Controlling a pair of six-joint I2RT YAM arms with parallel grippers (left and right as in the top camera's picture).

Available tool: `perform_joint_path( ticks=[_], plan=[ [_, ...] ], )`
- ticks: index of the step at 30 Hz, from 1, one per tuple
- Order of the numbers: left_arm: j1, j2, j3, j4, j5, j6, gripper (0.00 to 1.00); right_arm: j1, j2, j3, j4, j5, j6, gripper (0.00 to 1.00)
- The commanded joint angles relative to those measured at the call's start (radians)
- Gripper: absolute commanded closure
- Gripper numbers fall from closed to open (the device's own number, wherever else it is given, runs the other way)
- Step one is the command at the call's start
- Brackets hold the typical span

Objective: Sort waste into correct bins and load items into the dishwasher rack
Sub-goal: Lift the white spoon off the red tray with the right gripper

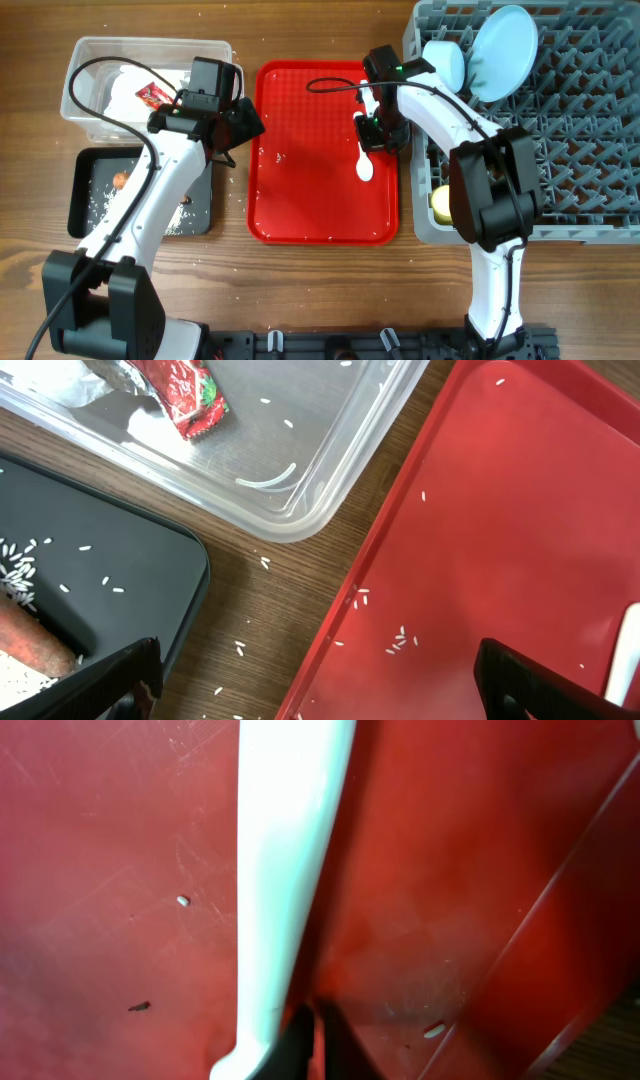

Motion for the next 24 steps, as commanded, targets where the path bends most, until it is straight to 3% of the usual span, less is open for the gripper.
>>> perform_joint_path(
  ticks=[1,5,6,11,13,24],
  plan=[
    [0.003,0.005,0.014,0.005,-0.014,-0.01,0.0,0.002,-0.012,0.028,-0.002,0.004,0.008,0.73],
    [0.003,0.005,0.014,0.005,-0.014,-0.01,0.0,0.001,-0.074,0.086,-0.006,0.005,0.007,0.41],
    [0.003,0.005,0.014,0.005,-0.014,-0.01,0.0,0.001,-0.077,0.097,-0.008,-0.001,0.008,0.4],
    [0.003,0.005,0.014,0.005,-0.014,-0.01,0.0,0.042,-0.071,0.095,0.03,-0.071,0.033,0.41],
    [0.003,0.005,0.014,0.005,-0.014,-0.01,0.0,0.085,-0.071,0.087,0.031,0.069,0.215,0.55],
    [0.003,0.005,0.014,0.005,-0.014,-0.01,0.0,0.104,-0.069,-0.176,0.26,0.14,0.338,0.59]
  ],
)
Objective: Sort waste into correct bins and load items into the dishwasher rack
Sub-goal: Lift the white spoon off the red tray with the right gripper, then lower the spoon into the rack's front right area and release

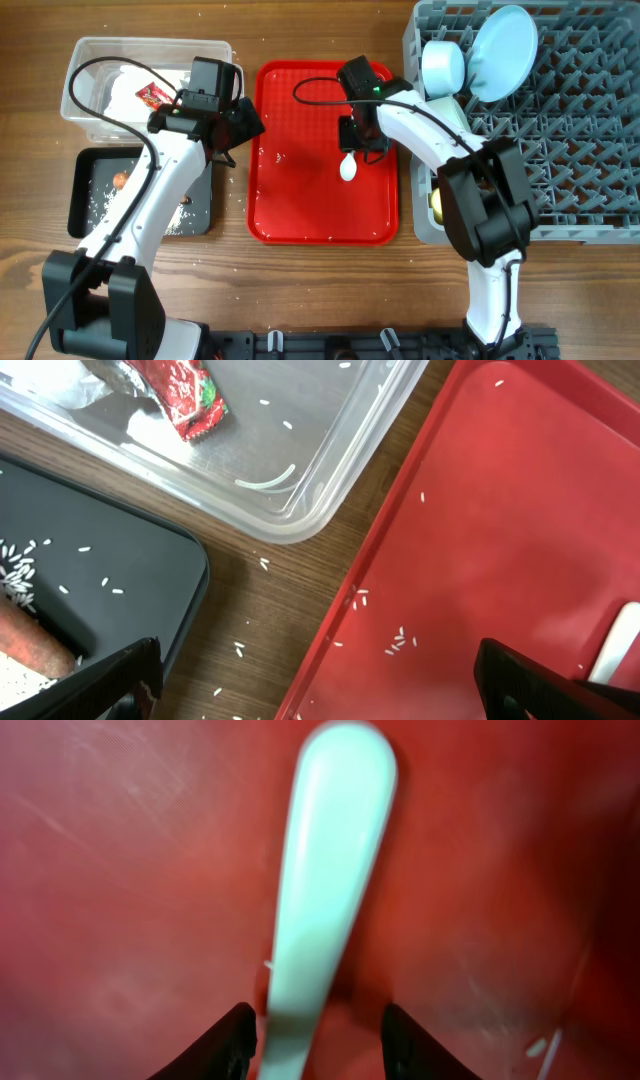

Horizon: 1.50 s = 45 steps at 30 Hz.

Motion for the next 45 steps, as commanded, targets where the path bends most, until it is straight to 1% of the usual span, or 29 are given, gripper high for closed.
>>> perform_joint_path(
  ticks=[1,3,4,5,6,7,12,15,16,22,24,27,28,30,32,33,34,37,38,39,40,41,42,45],
  plan=[
    [0.003,0.005,0.014,0.003,-0.014,-0.009,0.0,-0.002,-0.003,-0.085,0.061,0.017,0.022,0.62],
    [0.003,0.005,0.014,0.003,-0.014,-0.01,0.0,-0.002,-0.003,-0.122,0.087,0.014,0.022,0.7],
    [0.003,0.005,0.014,0.004,-0.014,-0.01,0.0,-0.002,-0.003,-0.156,0.108,0.002,0.021,0.79],
    [0.003,0.005,0.014,0.005,-0.014,-0.01,0.0,-0.002,-0.003,-0.171,0.116,-0.013,0.02,0.85],
    [0.003,0.005,0.014,0.006,-0.014,-0.01,0.0,-0.002,-0.003,-0.177,0.117,-0.013,0.019,0.88],
    [0.003,0.005,0.014,0.007,-0.014,-0.01,0.0,-0.002,-0.003,-0.184,0.114,-0.025,-0.005,0.95],
    [0.003,0.005,0.014,0.007,-0.013,-0.01,0.0,-0.004,-0.01,-0.182,0.114,-0.051,-0.016,0.96],
    [0.003,0.005,0.014,0.007,-0.013,-0.01,0.0,-0.022,-0.067,-0.169,0.102,-0.086,-0.031,0.96],
    [0.003,0.005,0.014,0.006,-0.014,-0.01,0.0,-0.04,-0.142,-0.159,0.085,-0.092,-0.043,0.96],
    [0.003,0.005,0.014,0.006,-0.013,-0.01,0.0,-0.101,-0.446,-0.158,0.026,-0.084,-0.111,0.96],
    [0.003,0.005,0.014,0.006,-0.013,-0.01,0.0,-0.134,-0.534,-0.158,-0.019,-0.038,-0.109,0.96],
    [0.003,0.005,0.014,0.006,-0.013,-0.01,0.0,-0.247,-0.662,-0.158,-0.14,0.107,-0.125,0.96],
    [0.003,0.005,0.014,0.006,-0.013,-0.01,0.0,-0.279,-0.677,-0.158,-0.163,0.135,-0.144,0.96],
    [0.003,0.005,0.014,0.006,-0.013,-0.01,0.0,-0.404,-0.695,-0.158,-0.253,0.228,-0.196,0.96],
    [0.003,0.005,0.014,0.006,-0.013,-0.01,0.0,-0.474,-0.689,-0.172,-0.286,0.235,-0.299,0.96],
    [0.003,0.005,0.014,0.006,-0.013,-0.01,0.0,-0.494,-0.684,-0.178,-0.298,0.235,-0.353,0.95],
    [0.003,0.005,0.014,0.006,-0.013,-0.01,0.0,-0.51,-0.673,-0.184,-0.307,0.235,-0.369,0.94],
    [0.003,0.005,0.014,0.006,-0.013,-0.01,0.0,-0.525,-0.631,-0.187,-0.333,0.236,-0.372,0.95],
    [0.003,0.005,0.014,0.006,-0.013,-0.01,0.0,-0.525,-0.607,-0.187,-0.345,0.249,-0.372,0.91],
    [0.003,0.005,0.014,0.006,-0.013,-0.01,0.0,-0.524,-0.589,-0.187,-0.355,0.254,-0.371,0.59],
    [0.003,0.005,0.014,0.006,-0.013,-0.01,0.0,-0.524,-0.578,-0.187,-0.365,0.252,-0.368,0.3],
    [0.003,0.005,0.014,0.006,-0.013,-0.01,0.0,-0.524,-0.576,-0.187,-0.373,0.249,-0.366,0.18],
    [0.003,0.005,0.014,0.006,-0.013,-0.01,0.0,-0.524,-0.578,-0.187,-0.372,0.25,-0.353,0.12],
    [0.003,0.005,0.014,0.006,-0.013,-0.01,0.0,-0.524,-0.581,-0.184,-0.356,0.247,-0.314,0.1]
  ],
)
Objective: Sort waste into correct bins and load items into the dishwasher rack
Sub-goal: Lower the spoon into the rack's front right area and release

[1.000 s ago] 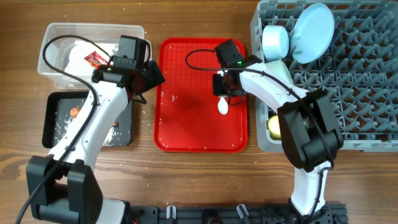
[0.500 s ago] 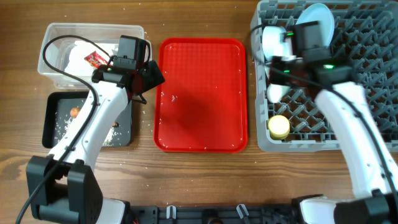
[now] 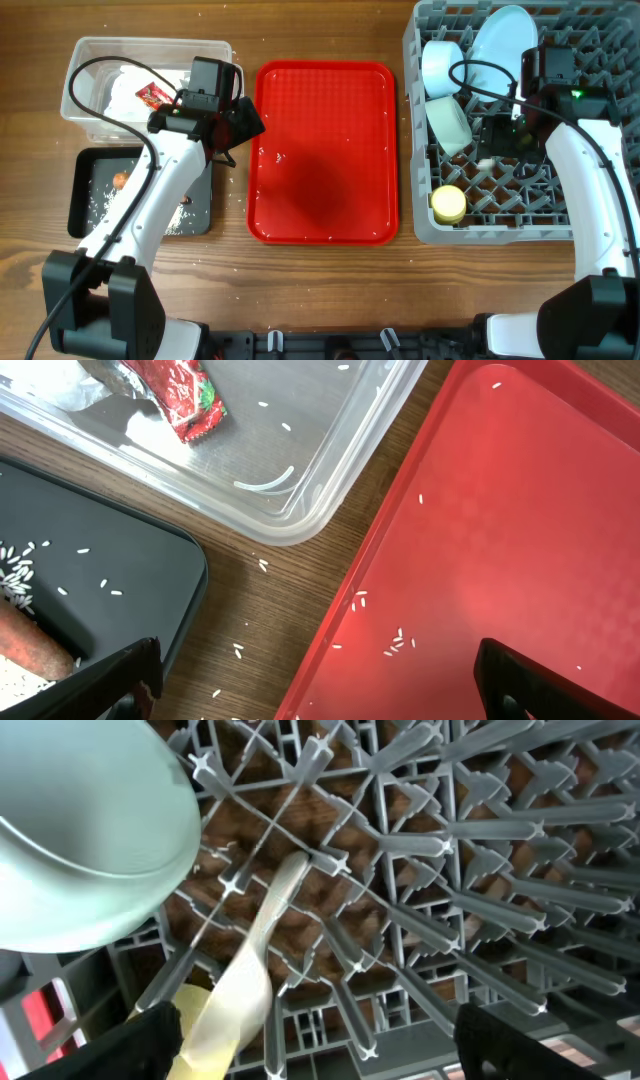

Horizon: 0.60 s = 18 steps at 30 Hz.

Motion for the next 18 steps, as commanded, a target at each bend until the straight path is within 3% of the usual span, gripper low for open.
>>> perform_joint_path(
  ticks=[1,6,10,14,18],
  plan=[
    [0.003,0.005,0.014,0.003,-0.014,-0.01,0.0,-0.002,-0.003,0.003,0.016,-0.015,0.037,0.1],
    [0.003,0.005,0.014,0.003,-0.014,-0.01,0.0,-0.002,-0.103,0.117,0.026,-0.173,0.018,0.09],
    [0.003,0.005,0.014,0.003,-0.014,-0.01,0.0,-0.001,-0.34,0.18,0.032,-0.361,-0.048,0.01],
    [0.003,0.005,0.014,0.003,-0.014,-0.01,0.0,-0.001,-0.552,0.18,0.031,-0.364,0.015,0.0],
    [0.003,0.005,0.014,0.003,-0.014,-0.01,0.0,-0.001,-0.602,0.18,0.031,-0.364,0.015,0.0]
  ],
)
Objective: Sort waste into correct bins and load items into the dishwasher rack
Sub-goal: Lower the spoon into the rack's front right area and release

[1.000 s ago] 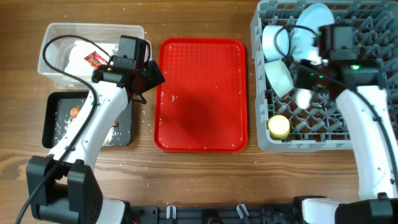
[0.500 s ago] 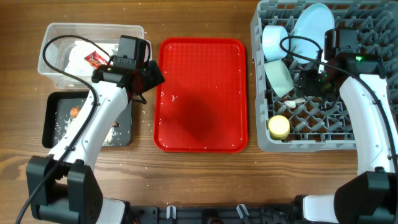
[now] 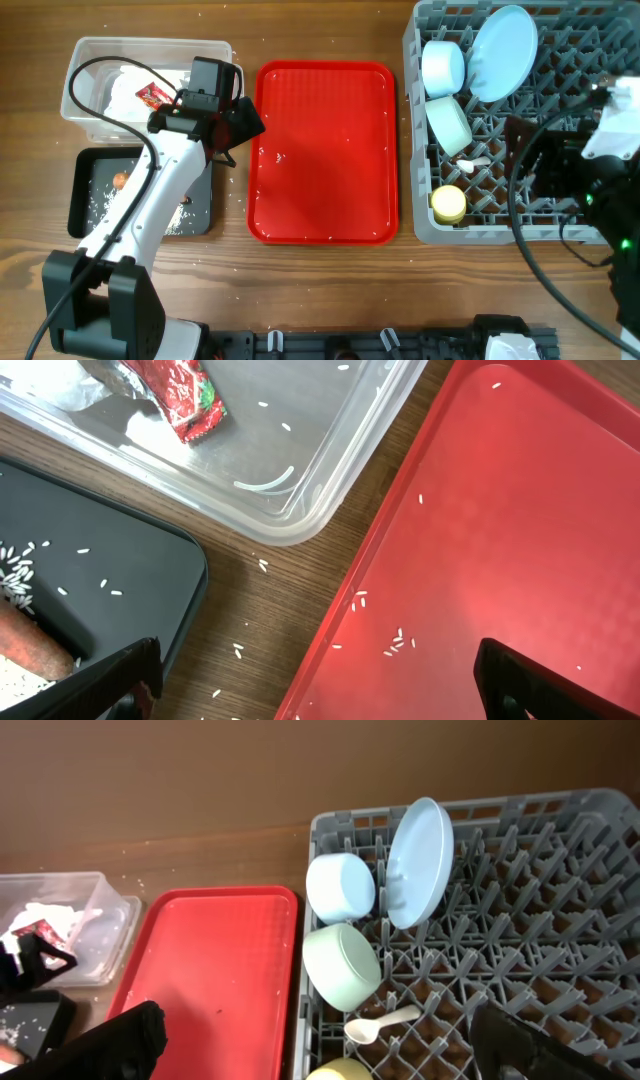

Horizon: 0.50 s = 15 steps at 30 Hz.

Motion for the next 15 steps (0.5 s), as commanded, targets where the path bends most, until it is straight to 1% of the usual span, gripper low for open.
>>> perform_joint_path(
  ticks=[1,2,3,5,6,7,8,10,12,14,15],
  plan=[
    [0.003,0.005,0.014,0.003,-0.014,-0.01,0.0,-0.002,-0.003,0.012,0.0,-0.017,0.007,0.0],
    [0.003,0.005,0.014,0.003,-0.014,-0.01,0.0,-0.002,0.0,0.012,-0.018,0.003,-0.023,0.0],
    [0.003,0.005,0.014,0.003,-0.014,-0.01,0.0,-0.002,0.003,0.011,-0.045,0.006,-0.022,0.0],
    [0.003,0.005,0.014,0.003,-0.014,-0.01,0.0,0.008,0.006,0.003,-0.026,0.006,-0.015,0.0],
    [0.003,0.005,0.014,0.003,-0.014,-0.01,0.0,0.028,0.0,-0.026,0.033,0.03,-0.061,0.0],
    [0.003,0.005,0.014,0.003,-0.014,-0.01,0.0,0.063,-0.021,-0.085,0.119,0.056,-0.143,0.0],
    [0.003,0.005,0.014,0.003,-0.014,-0.01,0.0,0.087,-0.055,-0.159,0.196,0.055,-0.222,0.0],
    [0.003,0.005,0.014,0.003,-0.014,-0.01,0.0,0.092,-0.152,-0.322,0.324,0.05,-0.224,0.0],
    [0.003,0.005,0.014,0.003,-0.014,-0.01,0.0,0.092,-0.332,-0.604,0.542,0.008,-0.222,0.0],
    [0.003,0.005,0.014,0.003,-0.014,-0.01,0.0,0.092,-0.475,-0.815,0.703,-0.037,-0.217,0.0],
    [0.003,0.005,0.014,0.003,-0.014,-0.01,0.0,0.092,-0.565,-0.956,0.817,-0.06,-0.216,0.0]
  ],
)
